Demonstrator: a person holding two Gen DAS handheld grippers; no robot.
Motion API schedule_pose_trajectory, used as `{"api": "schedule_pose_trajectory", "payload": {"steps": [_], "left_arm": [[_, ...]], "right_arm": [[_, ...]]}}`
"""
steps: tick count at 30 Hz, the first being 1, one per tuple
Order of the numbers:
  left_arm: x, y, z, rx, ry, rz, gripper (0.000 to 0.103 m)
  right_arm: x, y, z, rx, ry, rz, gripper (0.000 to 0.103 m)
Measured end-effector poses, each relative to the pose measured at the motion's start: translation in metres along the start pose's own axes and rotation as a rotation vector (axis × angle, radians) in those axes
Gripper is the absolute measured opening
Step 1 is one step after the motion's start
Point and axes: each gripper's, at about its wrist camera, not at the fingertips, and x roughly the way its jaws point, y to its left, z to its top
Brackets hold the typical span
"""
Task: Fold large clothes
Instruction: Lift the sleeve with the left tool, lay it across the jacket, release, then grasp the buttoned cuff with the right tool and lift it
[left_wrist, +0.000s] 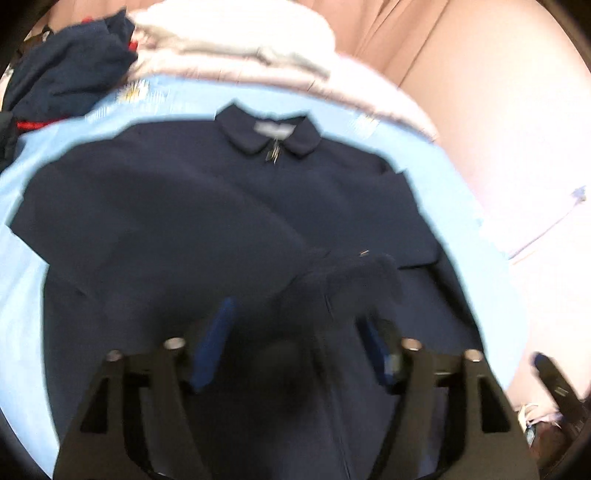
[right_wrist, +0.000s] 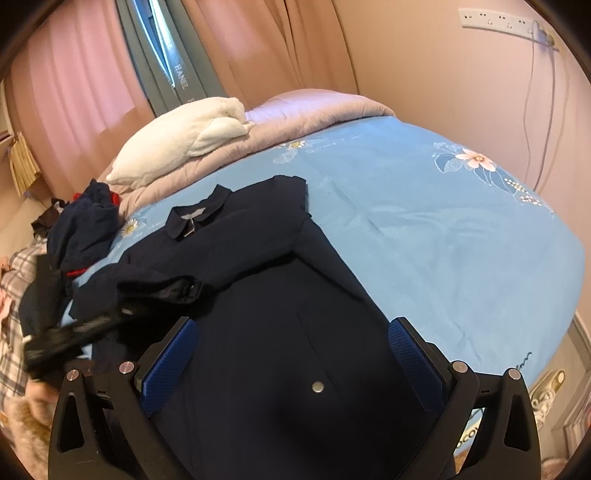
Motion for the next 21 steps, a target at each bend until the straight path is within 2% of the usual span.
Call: {"api": "schedule_pose_trajectory", "payload": {"steps": [2, 6, 8, 14, 18, 21], "left_arm": [[-0.027, 0.006, 0.001, 0.006, -0.054, 0.003, 0.086], [-0.065, 0.033, -0.001, -0.042, -0.126, 0.073, 0.088], [-0.083, 0.054, -0.008, -0.088, -0.156, 0.138, 0.088], [-0.113, 0.108, -0.039, -0.213, -0.174, 0.291, 0.088], [-0.126, 0.140, -0.059, -0.310, -0.169, 0.336, 0.088], [-0.131, 0.160, -0.072, -0.373, -0.162, 0.379, 0.088]], "right_arm": [[0.004, 0.003, 0.001, -0.007, 0.009, 0.007, 0.102], [0.016, 0.010, 0.005, -0.027, 0.036, 0.035, 0.102], [0.023, 0.014, 0.006, -0.027, 0.057, 0.064, 0.102], [0.065, 0.041, 0.008, -0.038, 0.166, 0.165, 0.102], [0.096, 0.064, 0.004, -0.048, 0.232, 0.218, 0.102], [0.123, 0.084, -0.002, -0.061, 0.301, 0.242, 0.095]]}}
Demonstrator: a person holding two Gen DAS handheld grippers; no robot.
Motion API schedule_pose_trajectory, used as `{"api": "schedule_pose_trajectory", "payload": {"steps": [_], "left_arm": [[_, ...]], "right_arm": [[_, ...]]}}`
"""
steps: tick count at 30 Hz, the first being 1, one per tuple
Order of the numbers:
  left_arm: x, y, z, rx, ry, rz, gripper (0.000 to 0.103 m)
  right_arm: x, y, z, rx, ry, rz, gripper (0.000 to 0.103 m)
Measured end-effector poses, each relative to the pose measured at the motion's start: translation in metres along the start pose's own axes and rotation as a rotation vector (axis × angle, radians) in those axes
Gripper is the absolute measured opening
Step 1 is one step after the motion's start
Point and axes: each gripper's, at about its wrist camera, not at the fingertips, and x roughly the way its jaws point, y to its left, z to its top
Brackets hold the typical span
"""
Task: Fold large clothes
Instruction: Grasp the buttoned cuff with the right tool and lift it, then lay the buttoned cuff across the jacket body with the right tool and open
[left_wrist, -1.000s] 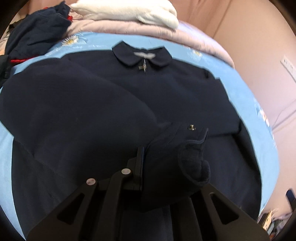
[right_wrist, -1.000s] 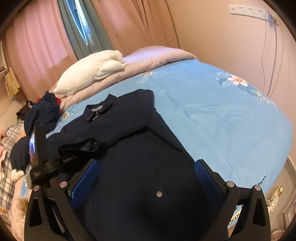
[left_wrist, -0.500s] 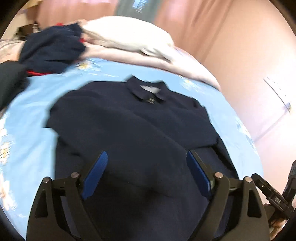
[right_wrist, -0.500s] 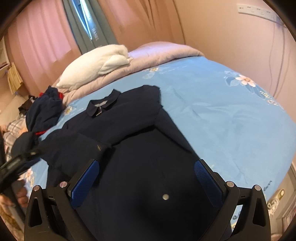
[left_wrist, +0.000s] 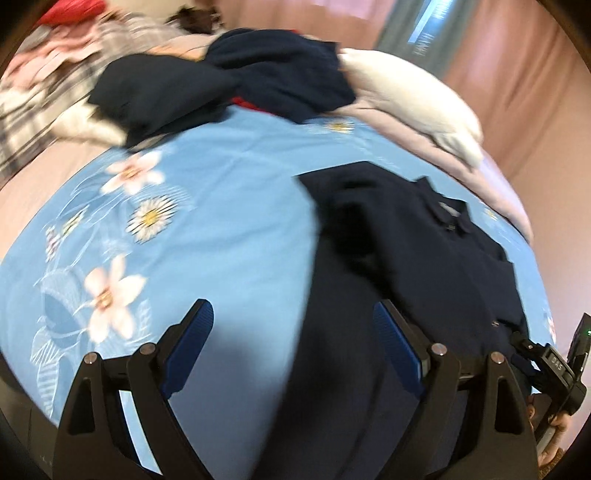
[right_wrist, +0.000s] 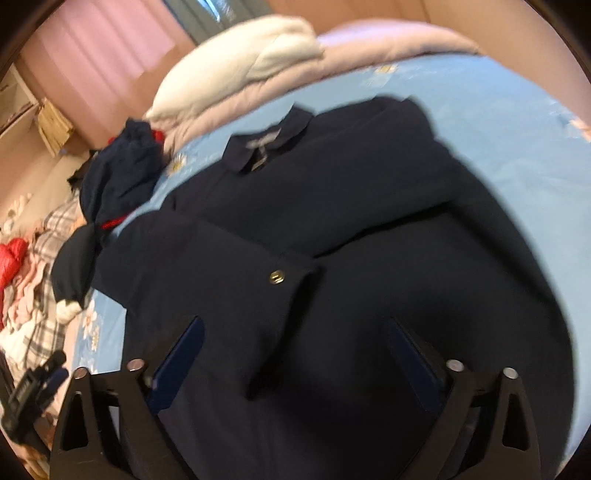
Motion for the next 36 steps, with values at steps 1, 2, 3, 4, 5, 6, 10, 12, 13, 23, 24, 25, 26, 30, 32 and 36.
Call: {"api": "schedule_pose_trajectory", "payload": {"steps": [1, 2, 3, 4, 5, 6, 10, 12, 13, 23, 24, 25, 26, 30, 32, 36], "left_arm": [[0.000, 0.007, -0.001, -0.019, 0.004, 0.014, 0.088], [0.001, 0.013, -0.003, -0.032, 0.009, 0.025, 0.088], [0.002, 0.018, -0.004, -0.043, 0.013, 0.033, 0.088], [0.003, 0.022, -0.005, -0.052, 0.017, 0.037, 0.088], [0.005, 0.024, -0.006, -0.059, 0.022, 0.040, 0.088], [0.007, 0.026, -0.007, -0.062, 0.028, 0.044, 0.088], [0.015, 0.030, -0.010, -0.070, 0.041, 0.049, 0.088], [0.022, 0.030, -0.009, -0.070, 0.049, 0.038, 0.088], [0.025, 0.030, -0.009, -0.070, 0.052, 0.033, 0.088], [0.073, -0.002, 0.014, -0.031, 0.076, -0.008, 0.088], [0.078, -0.006, 0.017, -0.021, 0.076, -0.006, 0.088], [0.084, -0.012, 0.021, -0.007, 0.073, -0.006, 0.088], [0.088, -0.017, 0.025, 0.004, 0.073, -0.002, 0.088], [0.105, -0.033, 0.039, 0.030, 0.064, -0.031, 0.088], [0.120, -0.041, 0.045, 0.045, 0.075, -0.034, 0.088], [0.140, -0.042, 0.052, 0.054, 0.082, 0.037, 0.087]], "right_arm": [[0.007, 0.002, 0.001, 0.000, 0.020, 0.001, 0.094], [0.015, 0.004, 0.001, 0.001, 0.040, 0.002, 0.091], [0.026, 0.007, 0.000, 0.003, 0.059, 0.003, 0.089], [0.033, 0.009, -0.001, 0.005, 0.077, 0.004, 0.082], [0.038, 0.010, -0.001, 0.008, 0.095, 0.006, 0.075], [0.045, 0.011, -0.002, 0.014, 0.106, 0.008, 0.073], [0.049, 0.019, 0.000, -0.029, 0.079, -0.067, 0.025], [0.043, 0.023, 0.007, -0.049, 0.090, -0.065, 0.009], [0.037, 0.024, 0.012, -0.067, 0.091, -0.051, 0.006], [-0.101, 0.098, 0.113, -0.345, -0.256, -0.131, 0.005], [-0.116, 0.107, 0.126, -0.371, -0.300, -0.158, 0.005], [-0.125, 0.110, 0.134, -0.381, -0.324, -0.169, 0.004], [-0.131, 0.114, 0.141, -0.387, -0.340, -0.175, 0.004], [-0.151, 0.120, 0.171, -0.386, -0.388, -0.208, 0.004], [-0.150, 0.118, 0.180, -0.387, -0.398, -0.240, 0.004], [-0.137, 0.104, 0.190, -0.360, -0.368, -0.279, 0.004]]}}
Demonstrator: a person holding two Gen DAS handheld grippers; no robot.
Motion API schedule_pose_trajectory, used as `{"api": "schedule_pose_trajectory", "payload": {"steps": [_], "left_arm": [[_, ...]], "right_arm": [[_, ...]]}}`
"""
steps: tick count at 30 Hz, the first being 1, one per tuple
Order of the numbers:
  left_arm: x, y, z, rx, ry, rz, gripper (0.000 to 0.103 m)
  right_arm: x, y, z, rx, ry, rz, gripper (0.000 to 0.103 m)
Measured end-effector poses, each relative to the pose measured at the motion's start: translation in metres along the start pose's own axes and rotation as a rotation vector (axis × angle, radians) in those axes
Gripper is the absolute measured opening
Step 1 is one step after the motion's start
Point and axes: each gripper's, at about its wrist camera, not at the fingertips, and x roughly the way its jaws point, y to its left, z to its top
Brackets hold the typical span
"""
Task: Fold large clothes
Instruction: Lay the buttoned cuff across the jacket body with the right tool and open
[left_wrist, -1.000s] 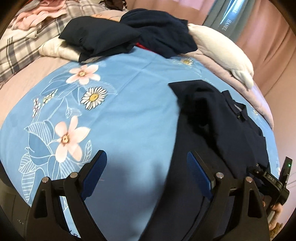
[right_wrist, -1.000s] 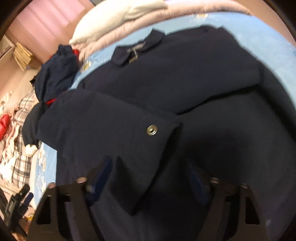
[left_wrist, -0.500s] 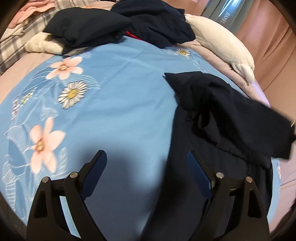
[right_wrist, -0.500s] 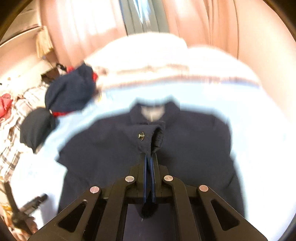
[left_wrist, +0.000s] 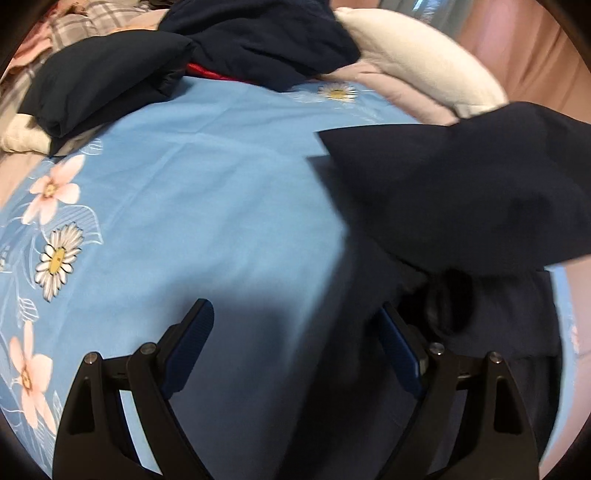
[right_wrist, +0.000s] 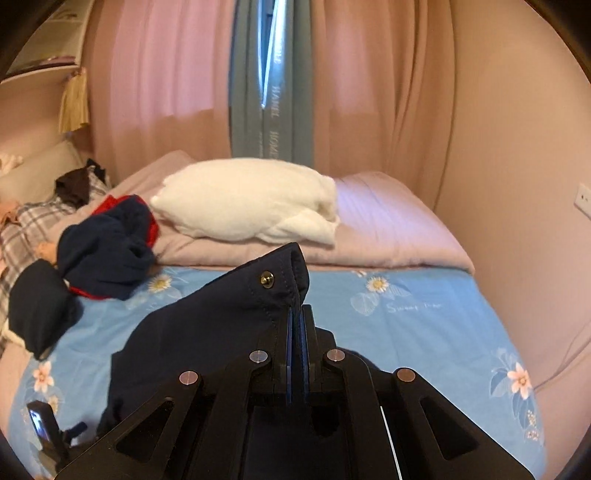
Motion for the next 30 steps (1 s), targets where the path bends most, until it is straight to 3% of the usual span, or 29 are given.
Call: {"api": "schedule_pose_trajectory", "payload": {"steps": [5, 13, 30], "left_arm": [[0.017, 0.016, 0.001, -0.054, 0.036, -0.005, 0.088], [0.019, 0.017, -0.003, -0.059, 0.029, 0.002, 0.088], [0.026, 0.015, -0.001, -0.052, 0.035, 0.024, 0.090]], "right_arm": [[0.032, -0.008, -0.013, 0.039, 0.065, -0.015, 0.004], [0.084, -0.031, -0.051, 0.094, 0.183, -0.060, 0.004], [0.120, -0.048, -0.086, 0.112, 0.240, -0.064, 0.003]]}}
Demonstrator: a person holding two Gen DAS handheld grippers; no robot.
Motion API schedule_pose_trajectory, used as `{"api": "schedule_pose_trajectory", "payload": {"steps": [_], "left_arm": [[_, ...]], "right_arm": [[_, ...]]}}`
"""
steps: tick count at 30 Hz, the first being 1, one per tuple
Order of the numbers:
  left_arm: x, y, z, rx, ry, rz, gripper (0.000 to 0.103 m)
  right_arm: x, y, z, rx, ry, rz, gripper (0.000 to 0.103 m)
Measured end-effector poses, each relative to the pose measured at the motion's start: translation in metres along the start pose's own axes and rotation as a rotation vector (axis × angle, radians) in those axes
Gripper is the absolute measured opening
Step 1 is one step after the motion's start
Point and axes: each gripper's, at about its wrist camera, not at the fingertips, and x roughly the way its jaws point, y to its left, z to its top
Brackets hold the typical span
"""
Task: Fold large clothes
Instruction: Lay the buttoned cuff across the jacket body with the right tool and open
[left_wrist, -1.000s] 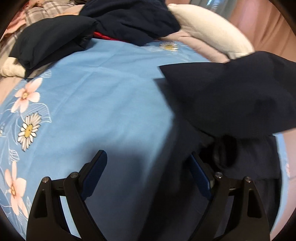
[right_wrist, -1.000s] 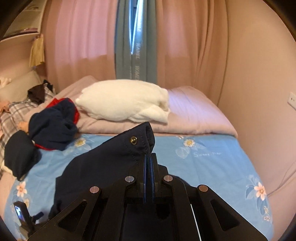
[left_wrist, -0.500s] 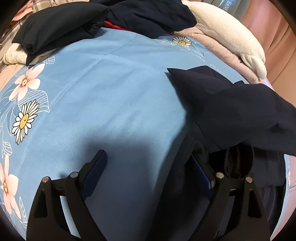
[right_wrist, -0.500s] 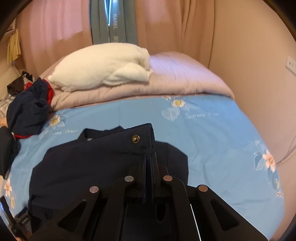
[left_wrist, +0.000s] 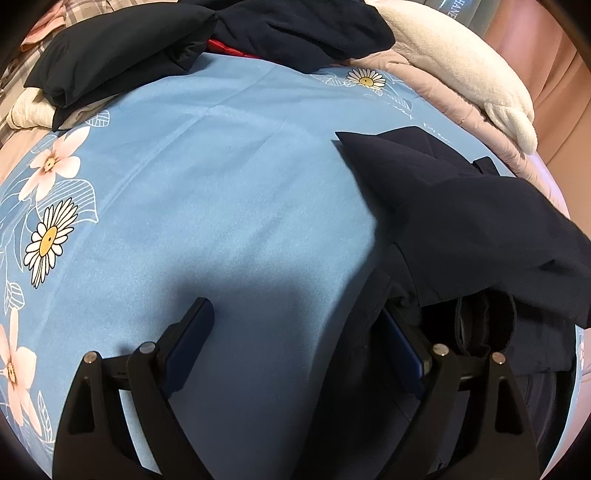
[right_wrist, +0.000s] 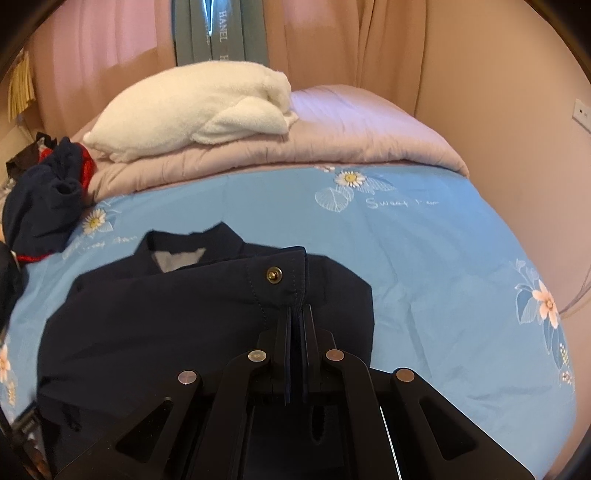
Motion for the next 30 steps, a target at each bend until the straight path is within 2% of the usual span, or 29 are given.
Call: {"api": "schedule_pose_trajectory", "payload": {"steps": [9, 16, 18, 20, 21, 25, 30], "left_arm": [[0.000, 0.000, 0.001, 0.011, -0.001, 0.002, 0.090], [-0.014, -0.003, 0.002, -0.014, 0.004, -0.051, 0.085], [-0.021, -0.009, 0.002, -0.003, -0.012, -0.056, 0.083], [-0.029, -0.016, 0.003, 0.017, -0.036, -0.077, 0.083], [-0.030, -0.019, 0.003, 0.023, -0.040, -0.084, 0.083], [-0.025, -0.030, 0.005, 0.063, -0.044, -0.092, 0.083], [-0.009, -0.030, 0.002, 0.054, -0.015, -0.090, 0.075]], "right_arm": [[0.039, -0.006, -0.023, 0.018, 0.081, -0.027, 0.003], [0.055, -0.006, -0.034, 0.006, 0.132, -0.055, 0.003], [0.050, -0.010, -0.035, 0.027, 0.137, -0.032, 0.009], [0.042, -0.016, -0.035, 0.041, 0.124, -0.018, 0.037], [0.037, -0.018, -0.035, 0.046, 0.111, -0.010, 0.043], [0.013, -0.032, -0.041, 0.060, 0.073, 0.013, 0.045], [0.002, -0.050, -0.059, 0.113, 0.087, 0.092, 0.045]]}}
